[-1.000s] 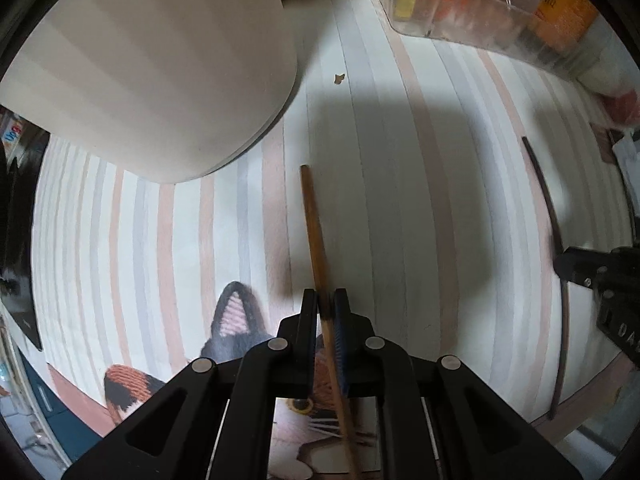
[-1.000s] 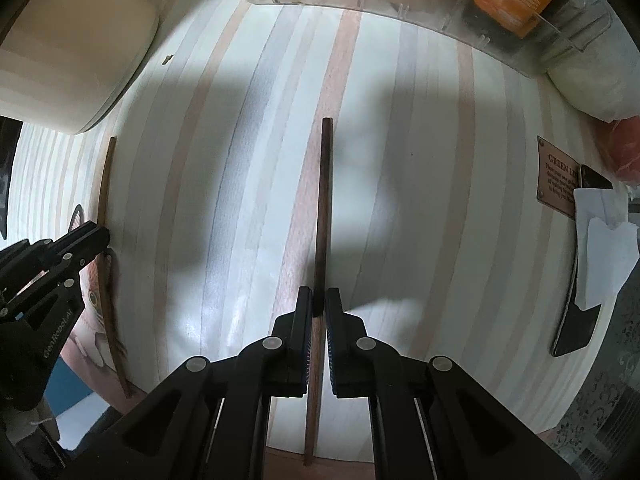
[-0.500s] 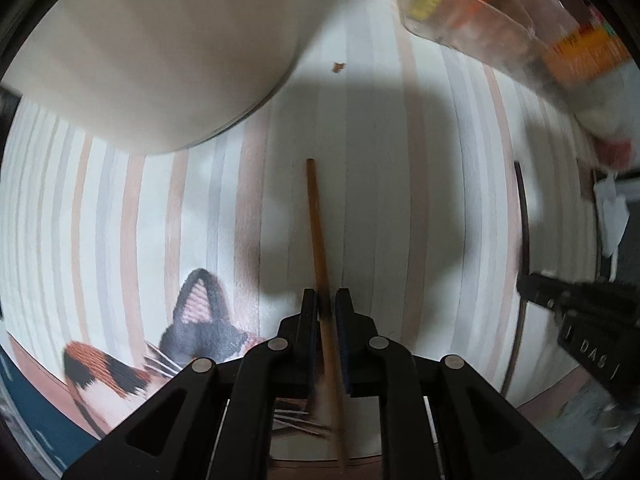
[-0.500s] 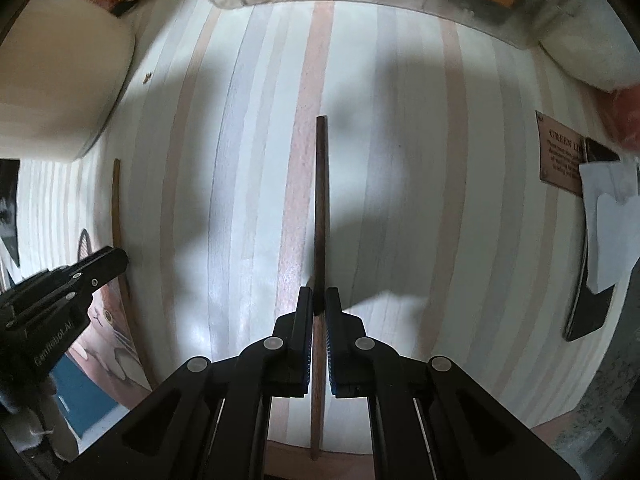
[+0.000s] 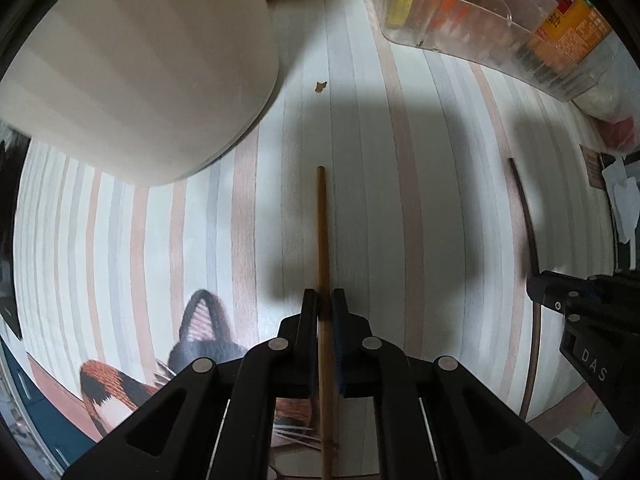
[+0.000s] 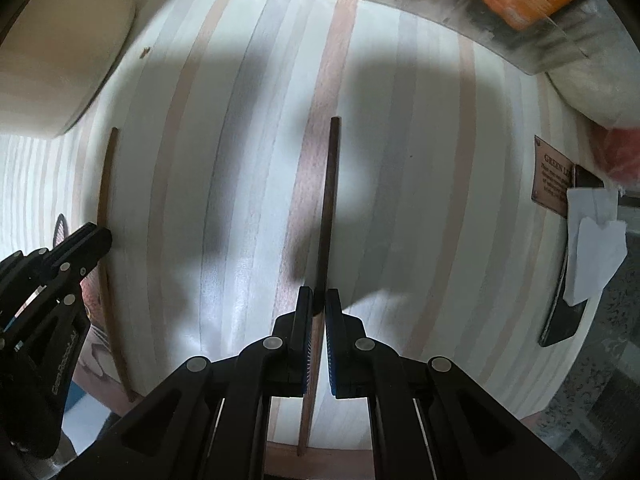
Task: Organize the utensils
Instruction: 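Lift both chopsticks off the counter toward the cream holder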
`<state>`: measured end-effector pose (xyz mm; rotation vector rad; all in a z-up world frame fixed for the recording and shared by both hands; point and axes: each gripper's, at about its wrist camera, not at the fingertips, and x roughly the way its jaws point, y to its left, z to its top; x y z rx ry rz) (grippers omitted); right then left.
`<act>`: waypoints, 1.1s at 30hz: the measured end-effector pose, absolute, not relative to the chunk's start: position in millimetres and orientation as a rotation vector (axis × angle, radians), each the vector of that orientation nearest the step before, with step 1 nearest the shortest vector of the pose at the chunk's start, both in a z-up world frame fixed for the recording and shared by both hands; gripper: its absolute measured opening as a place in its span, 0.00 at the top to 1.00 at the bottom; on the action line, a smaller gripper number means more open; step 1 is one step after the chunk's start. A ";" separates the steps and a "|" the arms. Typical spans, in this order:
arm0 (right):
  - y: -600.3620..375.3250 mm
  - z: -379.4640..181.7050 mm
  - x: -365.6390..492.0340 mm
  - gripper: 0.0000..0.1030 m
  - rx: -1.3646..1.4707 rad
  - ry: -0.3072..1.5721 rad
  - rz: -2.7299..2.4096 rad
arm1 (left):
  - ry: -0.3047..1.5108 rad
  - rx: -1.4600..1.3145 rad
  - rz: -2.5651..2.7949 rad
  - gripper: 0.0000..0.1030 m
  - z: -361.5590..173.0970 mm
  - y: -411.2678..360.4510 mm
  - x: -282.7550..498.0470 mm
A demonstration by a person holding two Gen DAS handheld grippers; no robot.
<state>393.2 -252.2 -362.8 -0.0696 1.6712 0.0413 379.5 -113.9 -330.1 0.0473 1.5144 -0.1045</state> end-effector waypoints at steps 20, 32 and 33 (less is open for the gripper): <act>-312.9 -272.5 307.3 0.95 0.151 1.346 0.106 | 1.252 -0.008 -0.196 0.96 -214.0 -95.5 330.3; -290.7 -219.1 320.6 0.95 0.180 1.180 0.122 | 1.105 -0.047 -0.205 0.96 -161.2 -86.7 341.0; -289.3 -219.0 326.5 0.95 0.181 1.169 0.123 | 1.093 -0.056 -0.208 0.96 -154.0 -86.3 342.3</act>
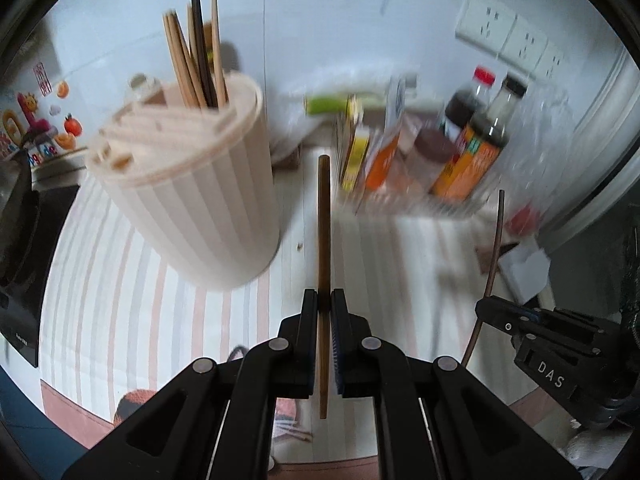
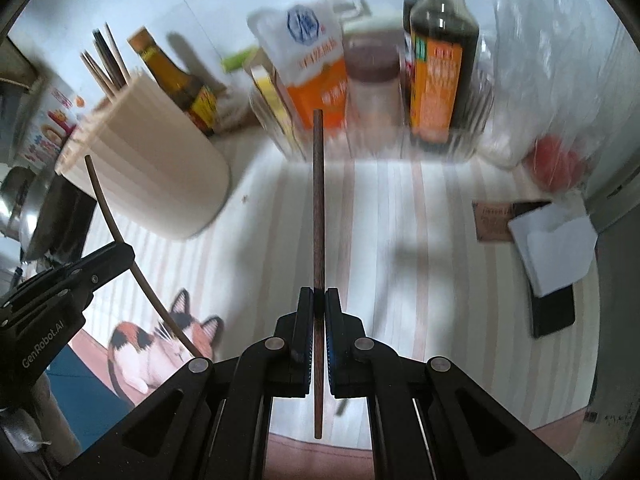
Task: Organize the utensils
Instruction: 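Lift both chopsticks off the counter toward the cream holder, then lower both chopsticks into the holder and open both tools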
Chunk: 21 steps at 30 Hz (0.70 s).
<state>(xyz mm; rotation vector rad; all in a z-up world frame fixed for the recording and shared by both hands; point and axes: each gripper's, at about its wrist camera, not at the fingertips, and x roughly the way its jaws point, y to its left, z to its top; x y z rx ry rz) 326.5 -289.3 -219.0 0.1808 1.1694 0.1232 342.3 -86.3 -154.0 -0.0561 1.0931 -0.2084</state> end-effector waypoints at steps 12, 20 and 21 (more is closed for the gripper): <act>-284.0 -104.7 363.5 0.95 0.260 0.888 0.175 | 0.834 -0.179 -0.239 0.96 -19.0 -63.6 375.4; -245.0 -25.9 410.2 0.95 0.284 0.702 0.249 | 0.720 -0.197 -0.130 0.96 32.9 -17.1 416.2; -237.5 -19.4 417.2 0.95 0.280 0.687 0.256 | 0.715 -0.198 -0.120 0.96 35.4 -12.1 421.7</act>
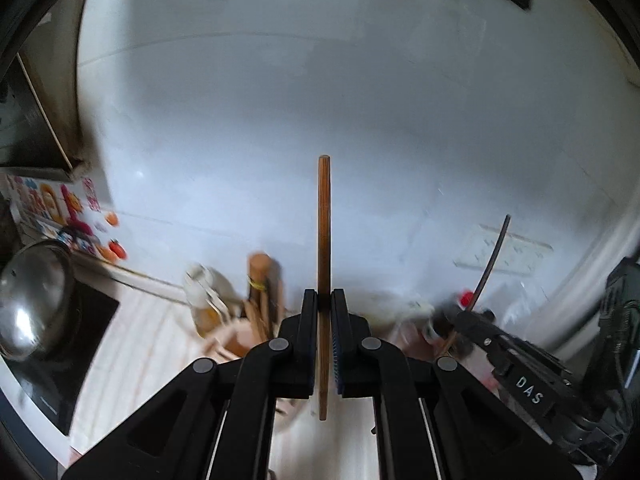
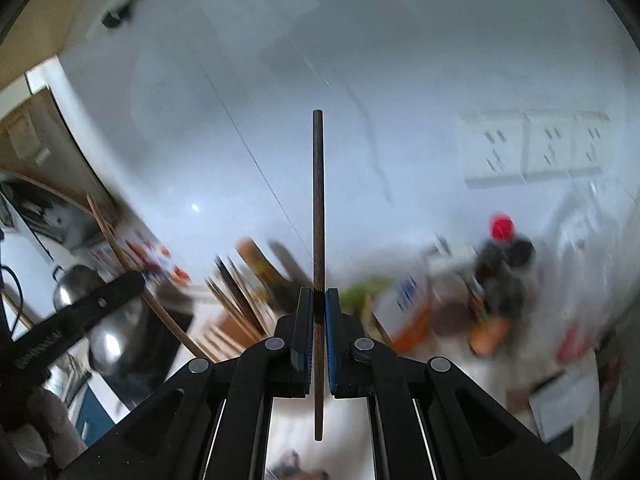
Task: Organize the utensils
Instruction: 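Lower both chopsticks into the holder and open both tools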
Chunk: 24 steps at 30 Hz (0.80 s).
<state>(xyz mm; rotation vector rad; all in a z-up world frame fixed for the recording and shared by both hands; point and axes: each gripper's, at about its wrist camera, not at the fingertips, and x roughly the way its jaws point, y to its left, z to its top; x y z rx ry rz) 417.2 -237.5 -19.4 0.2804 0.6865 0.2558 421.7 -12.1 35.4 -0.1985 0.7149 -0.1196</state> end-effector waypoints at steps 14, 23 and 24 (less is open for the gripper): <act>-148.6 -36.0 499.0 0.95 0.247 0.660 0.324 | 0.758 -0.236 -0.026 0.96 -2.1 14.6 472.0; -133.6 -67.0 518.1 0.95 0.223 0.705 0.339 | 0.796 -0.272 -0.032 0.96 -25.5 21.2 491.2; -133.6 -68.5 518.8 0.95 0.219 0.708 0.342 | 0.801 -0.272 -0.035 0.96 -27.2 20.8 492.3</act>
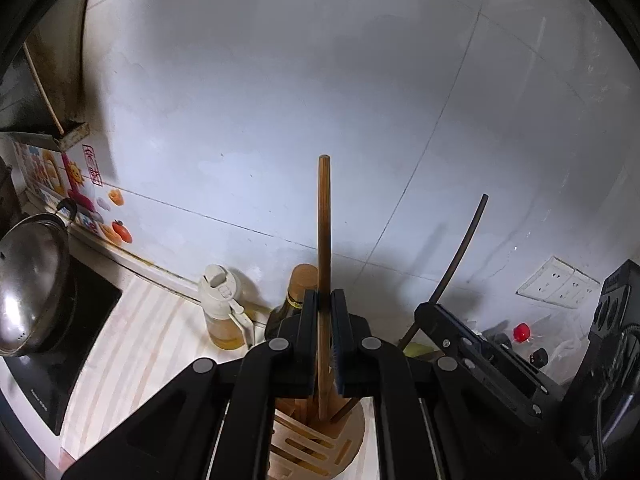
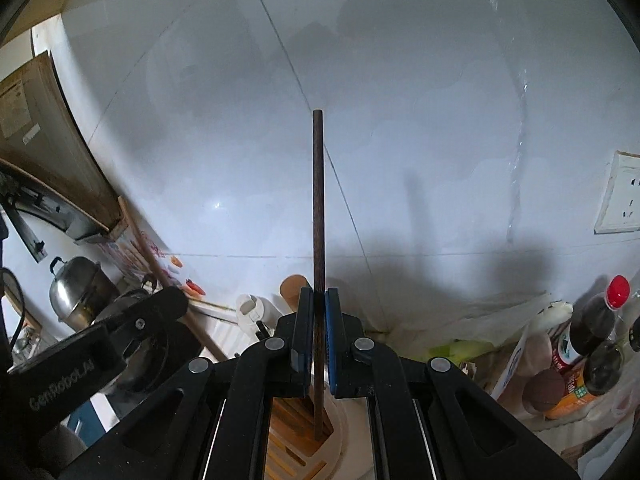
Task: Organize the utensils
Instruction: 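Lower both chopsticks into the holder and open both tools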
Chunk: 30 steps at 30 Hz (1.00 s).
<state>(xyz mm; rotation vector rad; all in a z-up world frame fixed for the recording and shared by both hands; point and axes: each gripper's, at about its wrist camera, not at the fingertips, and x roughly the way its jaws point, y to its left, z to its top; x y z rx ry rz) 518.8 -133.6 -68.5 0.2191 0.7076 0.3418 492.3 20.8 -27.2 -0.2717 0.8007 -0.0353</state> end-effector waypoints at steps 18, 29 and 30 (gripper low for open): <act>-155.1 -76.3 494.7 0.58 0.181 0.822 0.391 | 0.834 -0.245 0.045 0.23 -21.5 33.7 449.4; -170.3 -93.2 439.1 0.09 0.041 0.832 0.289 | 0.815 -0.095 0.209 0.00 -58.1 34.0 392.7; -168.0 -95.1 435.1 0.06 0.020 0.833 0.284 | 0.820 -0.082 0.221 0.00 -61.7 32.4 390.1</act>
